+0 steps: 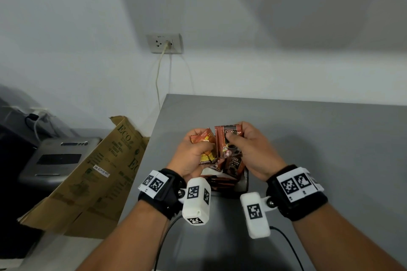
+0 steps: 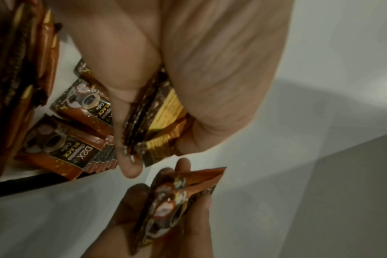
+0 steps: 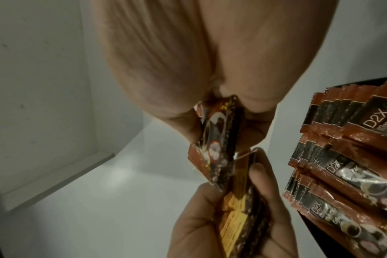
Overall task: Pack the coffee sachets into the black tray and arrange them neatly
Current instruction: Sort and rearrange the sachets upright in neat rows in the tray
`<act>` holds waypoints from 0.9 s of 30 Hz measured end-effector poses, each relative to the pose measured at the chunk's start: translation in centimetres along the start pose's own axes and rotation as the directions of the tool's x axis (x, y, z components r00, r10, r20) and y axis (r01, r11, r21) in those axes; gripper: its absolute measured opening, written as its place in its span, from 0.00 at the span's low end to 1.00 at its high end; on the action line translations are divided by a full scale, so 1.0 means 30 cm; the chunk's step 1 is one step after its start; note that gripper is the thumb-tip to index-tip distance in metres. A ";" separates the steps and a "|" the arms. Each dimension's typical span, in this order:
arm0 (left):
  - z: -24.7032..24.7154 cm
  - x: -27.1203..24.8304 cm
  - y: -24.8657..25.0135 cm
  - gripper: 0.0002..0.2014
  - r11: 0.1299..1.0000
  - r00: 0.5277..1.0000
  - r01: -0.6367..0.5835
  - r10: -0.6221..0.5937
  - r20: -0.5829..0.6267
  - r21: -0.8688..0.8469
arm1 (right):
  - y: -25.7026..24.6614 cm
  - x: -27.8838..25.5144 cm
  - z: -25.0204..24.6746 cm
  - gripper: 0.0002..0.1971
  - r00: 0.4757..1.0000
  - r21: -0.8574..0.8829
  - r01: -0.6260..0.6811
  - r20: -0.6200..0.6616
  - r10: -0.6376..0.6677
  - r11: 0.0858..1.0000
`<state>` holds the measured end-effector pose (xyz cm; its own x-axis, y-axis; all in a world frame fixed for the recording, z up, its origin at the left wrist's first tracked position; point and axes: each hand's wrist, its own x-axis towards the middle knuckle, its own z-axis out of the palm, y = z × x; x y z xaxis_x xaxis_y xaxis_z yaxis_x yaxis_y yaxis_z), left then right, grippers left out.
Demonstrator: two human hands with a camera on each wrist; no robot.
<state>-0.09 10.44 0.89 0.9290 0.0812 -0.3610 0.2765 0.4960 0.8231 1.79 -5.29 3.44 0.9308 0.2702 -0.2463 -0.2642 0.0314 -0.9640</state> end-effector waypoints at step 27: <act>-0.009 -0.023 0.027 0.19 0.960 0.974 0.166 -0.122 0.193 -0.228 | -0.040 0.012 -0.041 0.06 0.982 0.417 -0.182 0.031 0.186 0.890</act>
<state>-0.57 11.01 1.69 0.9180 -0.1485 -0.3676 0.3633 0.6862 0.6302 2.76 -6.42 4.38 0.8568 0.3013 -0.4184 -0.5103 0.3804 -0.7713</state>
